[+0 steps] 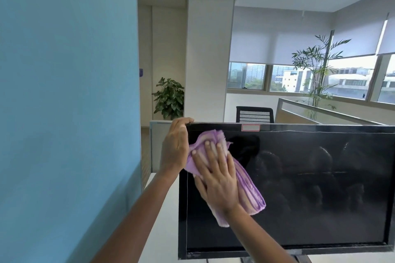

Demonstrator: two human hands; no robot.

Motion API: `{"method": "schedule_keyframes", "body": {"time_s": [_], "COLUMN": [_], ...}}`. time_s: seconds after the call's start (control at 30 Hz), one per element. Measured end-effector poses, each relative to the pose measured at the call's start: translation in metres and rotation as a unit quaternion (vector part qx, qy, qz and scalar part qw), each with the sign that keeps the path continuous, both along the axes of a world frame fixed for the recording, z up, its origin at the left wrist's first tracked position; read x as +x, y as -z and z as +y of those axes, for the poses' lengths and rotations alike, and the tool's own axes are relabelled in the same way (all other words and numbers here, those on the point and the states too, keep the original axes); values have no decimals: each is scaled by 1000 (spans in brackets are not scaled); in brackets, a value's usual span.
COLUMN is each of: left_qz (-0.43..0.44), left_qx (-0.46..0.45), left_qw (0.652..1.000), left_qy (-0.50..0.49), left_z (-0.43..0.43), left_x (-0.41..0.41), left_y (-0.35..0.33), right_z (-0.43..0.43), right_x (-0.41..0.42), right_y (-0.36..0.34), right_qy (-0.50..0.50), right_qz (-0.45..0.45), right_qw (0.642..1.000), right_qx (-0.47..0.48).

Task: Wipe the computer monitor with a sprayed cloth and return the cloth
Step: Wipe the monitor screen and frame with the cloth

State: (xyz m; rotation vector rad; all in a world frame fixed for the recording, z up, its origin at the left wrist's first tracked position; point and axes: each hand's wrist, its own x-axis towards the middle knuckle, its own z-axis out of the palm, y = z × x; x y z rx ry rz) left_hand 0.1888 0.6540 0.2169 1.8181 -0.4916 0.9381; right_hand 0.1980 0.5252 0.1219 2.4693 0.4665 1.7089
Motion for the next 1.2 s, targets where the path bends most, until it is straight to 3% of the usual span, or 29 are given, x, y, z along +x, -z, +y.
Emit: {"method": "schedule_keyframes", "body": {"time_s": [0.17,0.37,0.5,0.67,0.8,1.2], "left_qz": [-13,1,23,76,100,129], "left_qx": [17,-5,-71,-133,-172,-183], "left_qw": [1000,999,992,977,968,964], "left_qy": [-8,40,104,146,154,143], "left_z": [1,-1,-3,-7,-5,-10], "left_x": [5,1,-2,-3,-4,-10], "left_y": [4,3,12,35,50,63], "right_z": [-10,-55,-63,-48,-27,-23], "right_x": [-5,-12,-8,4,3,-10], "right_y": [39,37,-15,-56,-19,88], "right_qy": [-27,-37,-81,-74,-28,-60], "right_qz": [12,-2,-45,-73,-52,16], "right_qw": [996,961,991,989,995,994], "right_qx": [-86,-273,-95,106,74,-95]}}
